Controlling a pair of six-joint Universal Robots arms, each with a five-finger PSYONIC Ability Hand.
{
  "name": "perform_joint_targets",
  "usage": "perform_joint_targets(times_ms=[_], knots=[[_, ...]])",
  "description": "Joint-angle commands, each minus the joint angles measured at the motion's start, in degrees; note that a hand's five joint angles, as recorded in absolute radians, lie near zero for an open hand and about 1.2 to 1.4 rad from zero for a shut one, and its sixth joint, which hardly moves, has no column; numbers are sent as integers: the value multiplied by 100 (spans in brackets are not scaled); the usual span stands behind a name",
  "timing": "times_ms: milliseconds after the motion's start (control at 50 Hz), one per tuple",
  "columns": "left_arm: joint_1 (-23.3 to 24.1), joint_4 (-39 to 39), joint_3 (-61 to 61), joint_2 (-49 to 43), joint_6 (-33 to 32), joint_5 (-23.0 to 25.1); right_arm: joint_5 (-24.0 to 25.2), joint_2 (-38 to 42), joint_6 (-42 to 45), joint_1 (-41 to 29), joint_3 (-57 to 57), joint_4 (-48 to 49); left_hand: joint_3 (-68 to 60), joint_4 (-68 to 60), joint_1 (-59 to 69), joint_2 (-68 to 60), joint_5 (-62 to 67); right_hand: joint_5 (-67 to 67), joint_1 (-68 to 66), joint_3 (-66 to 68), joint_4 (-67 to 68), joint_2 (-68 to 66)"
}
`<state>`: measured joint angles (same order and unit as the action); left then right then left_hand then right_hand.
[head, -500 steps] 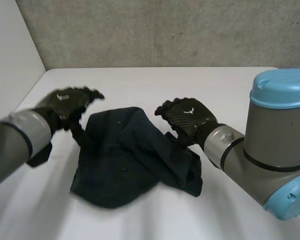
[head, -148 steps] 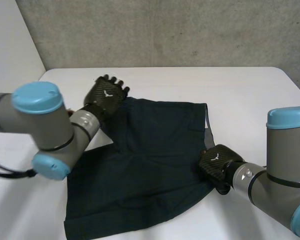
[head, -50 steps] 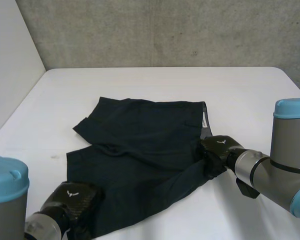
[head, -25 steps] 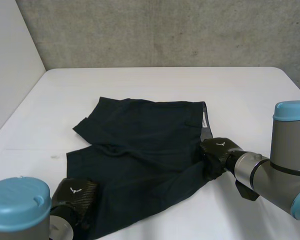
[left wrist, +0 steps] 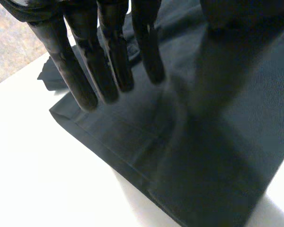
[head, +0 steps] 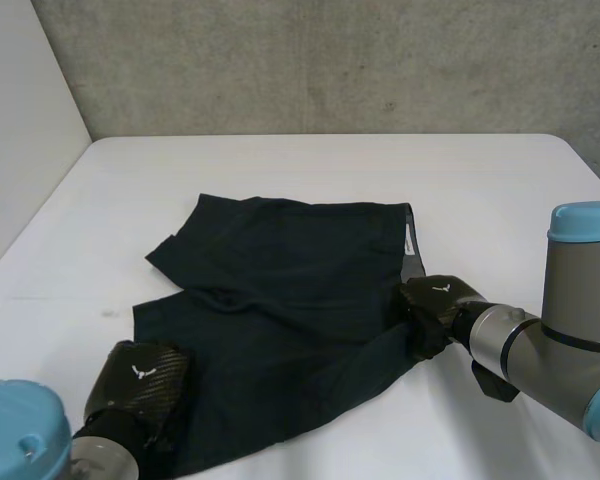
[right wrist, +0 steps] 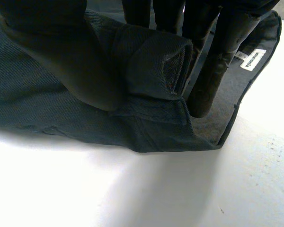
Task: Fold the shorts.
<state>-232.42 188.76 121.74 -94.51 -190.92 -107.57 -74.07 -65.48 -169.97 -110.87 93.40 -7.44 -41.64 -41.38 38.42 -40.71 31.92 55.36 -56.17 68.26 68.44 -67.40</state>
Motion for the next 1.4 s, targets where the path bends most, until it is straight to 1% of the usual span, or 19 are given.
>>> perform_joint_targets(times_ms=[20, 120, 380, 540, 600, 680, 760, 780, 800, 920, 1000, 1080, 1160, 1220, 1240, 1300, 1320, 1380, 1400], knots=[[56, -656, 175, 345, 2, -10, -72, -9, -1, 30, -6, 75, 2332, 2306, -2010, 2239, -2360, 1464, -2383, 1174, 1156, -1260], [74, -868, 245, 407, 20, -28, -90, 0, -1, 66, -6, 102, 2554, 2528, -2231, 2460, -2581, 1464, -2383, 1174, 1156, -1260], [30, -657, 360, 258, 20, -28, -72, -9, -18, 101, 3, 128, 2369, 2343, -2047, 2276, -2397, 1464, -2383, 1174, 1156, -1260], [3, -209, 368, -190, 2, -28, -63, -9, -18, 101, 12, 128, 1310, 1284, -988, 1217, -1338, 1464, -2383, 1174, 1156, -1260], [3, -112, 368, -305, -7, -36, -55, 0, -18, 101, 12, 128, 1209, 1182, -886, 1115, -1236, 1464, -2383, 1174, 1156, -1260], [-6, 2, 360, -411, -7, -45, -55, -9, -18, 101, 12, 128, 319, 293, 3, 226, -347, 1464, -2383, 1174, 1156, -1260], [-14, 152, 360, -393, -7, -115, -55, -9, -18, 101, 12, 128, -2216, -2242, 2538, -2310, 2188, 1464, -2383, 1174, 1156, -1260], [-6, 213, 351, -367, -15, -176, -55, 0, -18, 101, 20, 128, -3472, -3498, 3795, -3566, 3445, 1464, -2383, 1174, 1156, -1260], [-6, 240, 342, -341, -15, -212, -55, -9, -18, 101, 21, 128, -3832, -3859, 4155, -3926, 3805, 1464, -2383, 1174, 1156, -1260], [-23, 266, 158, -77, -164, -239, -46, -9, -9, 92, 29, 137, -3836, -3862, 4158, -3929, 3808, 1464, -2383, 1174, 1156, -1260], [-163, 275, 9, -68, -489, -221, -55, -17, 26, 66, -58, 102, -3836, -3862, 4158, -3929, 3808, 1464, -2383, 1174, 1156, -1260], [-444, 275, -369, -68, -867, -151, -72, -114, 280, 39, -129, 58, -3836, -3862, 4158, -3929, 3808, 1464, -2383, 1174, 1156, -1260], [-848, 257, -1254, -147, -1350, 147, -125, -333, 955, 48, -295, 32, -3836, -3862, 4158, -3929, 3808, 1464, -2383, 1174, 1156, -1260], [-981, 240, -1748, -322, -1544, 376, -142, -343, 1177, 48, -506, -3, -3836, -3862, 4158, -3929, 3808, 1464, -2383, 1174, 1156, -1260], [-1051, 240, -2124, -566, -1640, 533, -169, -351, 1186, 39, -724, -64, -3836, -3862, 4158, -3929, 3808, 1464, -2383, 1174, 1156, -1260], [-1069, 222, -2758, -1024, -1799, 728, -256, -246, 1177, 39, -1173, -188, -3836, -3862, 4158, -3929, 3808, 1464, -2383, 1174, 1156, -1260], [-1078, 222, -3195, -1357, -1895, 780, -344, -115, 1177, 31, -1497, -258, -3836, -3862, 4158, -3929, 3808, 1464, -2383, 1174, 1156, -1260], [-1087, 231, -3892, -1921, -2002, 799, -485, 219, 1195, 22, -2008, -302, -3836, -3862, 4158, -3929, 3808, 1464, -2383, 1174, 1156, -1260], [-1087, 214, -4390, -2323, -2054, 772, -581, 472, 1203, 22, -2401, -294, -3836, -3862, 4158, -3929, 3808, 1464, -2383, 1174, 1156, -1260]])
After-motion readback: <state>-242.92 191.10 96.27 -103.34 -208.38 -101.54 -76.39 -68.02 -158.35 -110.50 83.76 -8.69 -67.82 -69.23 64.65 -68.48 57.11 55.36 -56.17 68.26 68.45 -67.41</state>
